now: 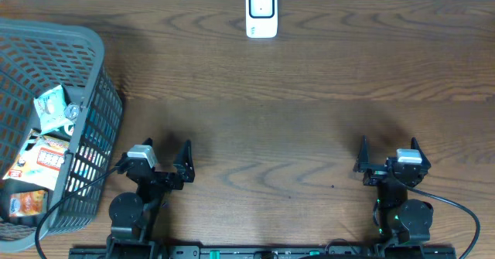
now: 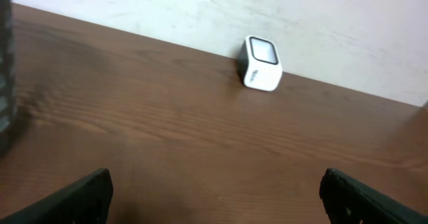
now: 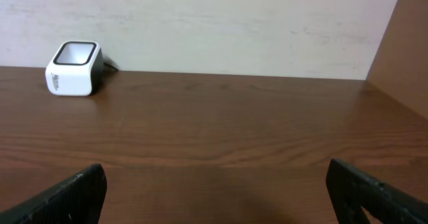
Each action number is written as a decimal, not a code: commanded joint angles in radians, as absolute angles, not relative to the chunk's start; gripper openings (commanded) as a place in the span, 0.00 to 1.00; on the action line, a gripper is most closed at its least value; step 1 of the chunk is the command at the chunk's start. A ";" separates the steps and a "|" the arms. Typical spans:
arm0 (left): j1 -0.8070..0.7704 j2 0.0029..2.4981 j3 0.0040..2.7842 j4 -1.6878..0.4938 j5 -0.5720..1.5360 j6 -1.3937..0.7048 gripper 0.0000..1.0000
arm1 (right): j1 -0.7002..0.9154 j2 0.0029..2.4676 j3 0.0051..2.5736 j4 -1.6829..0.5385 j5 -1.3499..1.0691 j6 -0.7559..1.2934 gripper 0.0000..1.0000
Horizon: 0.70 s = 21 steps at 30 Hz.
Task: Scan the item barcode
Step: 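Open the left gripper and reach it into the grey basket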
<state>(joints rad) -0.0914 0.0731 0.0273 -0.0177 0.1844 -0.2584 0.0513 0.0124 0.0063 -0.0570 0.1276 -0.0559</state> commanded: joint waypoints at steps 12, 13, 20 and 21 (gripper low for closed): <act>-0.085 0.078 0.212 -0.014 0.401 -0.292 0.98 | 0.058 0.007 0.006 -0.062 0.125 -0.065 0.99; -0.085 0.082 0.238 -0.014 0.409 -0.307 0.98 | 0.058 0.007 0.006 -0.062 0.125 -0.065 0.99; -0.085 0.233 0.468 -0.082 0.453 -0.338 0.98 | 0.058 0.007 0.006 -0.062 0.125 -0.065 0.99; -0.085 0.278 0.512 -0.094 0.453 -0.338 0.98 | 0.058 0.007 0.006 -0.062 0.125 -0.065 0.99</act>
<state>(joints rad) -0.0914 0.1864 0.4080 -0.0715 0.4175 -0.3183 0.0513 0.0128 0.0063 -0.0578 0.1276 -0.0559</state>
